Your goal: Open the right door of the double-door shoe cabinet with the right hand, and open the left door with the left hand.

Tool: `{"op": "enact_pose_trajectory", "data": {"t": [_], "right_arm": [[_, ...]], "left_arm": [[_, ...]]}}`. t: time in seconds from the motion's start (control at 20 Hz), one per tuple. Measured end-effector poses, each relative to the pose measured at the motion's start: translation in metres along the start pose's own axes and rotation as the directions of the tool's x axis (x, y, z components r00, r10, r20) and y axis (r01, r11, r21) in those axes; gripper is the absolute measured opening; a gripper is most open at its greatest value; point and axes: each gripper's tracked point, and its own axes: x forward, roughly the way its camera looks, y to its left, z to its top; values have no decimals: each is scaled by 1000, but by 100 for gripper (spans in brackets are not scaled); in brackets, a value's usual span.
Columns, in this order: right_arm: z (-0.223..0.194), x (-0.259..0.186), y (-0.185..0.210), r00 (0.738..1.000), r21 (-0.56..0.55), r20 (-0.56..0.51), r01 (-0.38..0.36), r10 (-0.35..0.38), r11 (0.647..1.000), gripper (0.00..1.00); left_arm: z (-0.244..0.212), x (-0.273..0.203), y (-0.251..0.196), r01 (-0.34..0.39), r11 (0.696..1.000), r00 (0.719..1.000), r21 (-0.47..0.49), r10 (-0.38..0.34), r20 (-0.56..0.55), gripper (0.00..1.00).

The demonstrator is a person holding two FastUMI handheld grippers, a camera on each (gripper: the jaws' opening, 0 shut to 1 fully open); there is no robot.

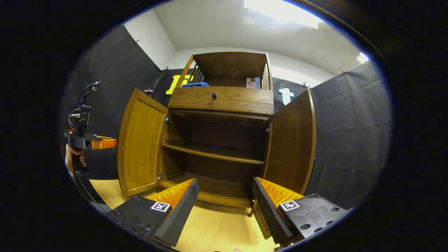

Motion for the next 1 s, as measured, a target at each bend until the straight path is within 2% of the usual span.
{"op": "enact_pose_trajectory", "data": {"t": [0.05,0.1,0.15,0.25,0.35,0.5,0.6,0.65,0.8,1.0], "right_arm": [[0,1,-1,1000,-5,2,7,-7,1000,97],[2,3,-1,1000,-6,3,14,-14,1000,97],[2,6,-1,1000,-5,3,21,-21,1000,97],[3,6,1,1000,8,-2,30,-30,1000,97],[6,6,5,1000,19,0,31,-31,999,97],[12,6,5,999,17,5,38,-38,999,97],[17,5,5,999,14,12,45,-45,999,95],[19,5,5,999,12,15,47,-47,999,97],[24,5,5,998,7,25,51,-52,999,97],[29,6,6,998,4,37,52,-52,999,97]], "left_arm": [[5,-6,-16,43,999,999,-19,-43,8,17],[13,-12,-34,94,995,995,-40,-93,18,12],[22,-18,-52,145,988,989,-57,-143,30,17],[34,-23,-86,233,970,972,-72,-230,51,16],[39,-25,-108,283,957,958,-68,-279,61,16],[44,-25,-129,307,950,950,-63,-302,76,42],[39,-25,-150,347,937,937,-46,-345,50,60],[35,-23,-155,363,931,931,-33,-362,40,70],[37,-23,-162,366,931,930,11,-366,36,97],[34,-20,-164,384,923,923,0,-384,24,96]]}}
